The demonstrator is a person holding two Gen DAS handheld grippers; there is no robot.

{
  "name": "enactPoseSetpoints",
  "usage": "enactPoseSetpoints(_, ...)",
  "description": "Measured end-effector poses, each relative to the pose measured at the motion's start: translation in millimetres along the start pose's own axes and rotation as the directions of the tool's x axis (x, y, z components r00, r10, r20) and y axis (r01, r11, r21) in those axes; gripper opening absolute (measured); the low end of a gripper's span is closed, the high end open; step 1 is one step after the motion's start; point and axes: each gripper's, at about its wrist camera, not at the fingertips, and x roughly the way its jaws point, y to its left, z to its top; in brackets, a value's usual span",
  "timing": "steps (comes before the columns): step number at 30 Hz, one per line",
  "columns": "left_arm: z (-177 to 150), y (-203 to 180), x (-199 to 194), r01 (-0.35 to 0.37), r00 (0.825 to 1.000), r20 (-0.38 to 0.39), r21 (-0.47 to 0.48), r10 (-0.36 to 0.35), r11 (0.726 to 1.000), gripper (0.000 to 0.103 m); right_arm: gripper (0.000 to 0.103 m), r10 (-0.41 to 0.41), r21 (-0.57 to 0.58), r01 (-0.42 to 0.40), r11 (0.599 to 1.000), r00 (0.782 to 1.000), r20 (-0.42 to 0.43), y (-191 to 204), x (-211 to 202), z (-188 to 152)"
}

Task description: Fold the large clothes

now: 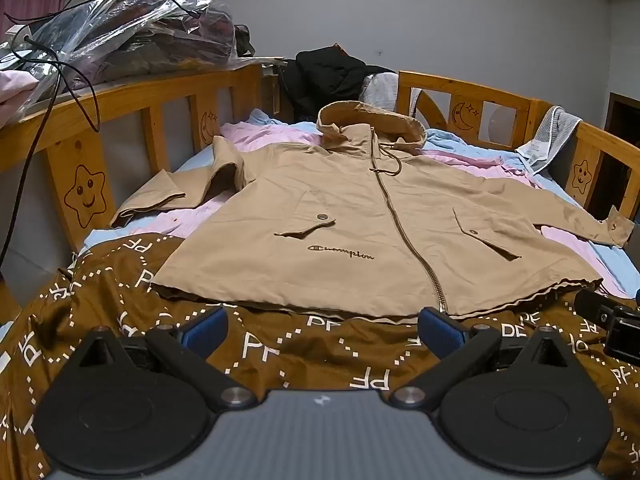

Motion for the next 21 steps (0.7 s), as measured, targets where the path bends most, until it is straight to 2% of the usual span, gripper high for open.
enactPoseSetpoints(21,0.0,0.0,0.0,0.0,1.0,-0.003,0.0,0.0,1.0,0.103,0.103,0.0,0.001,0.0,1.0,1.0,-0.003,-0.2,1.0,-0.1)
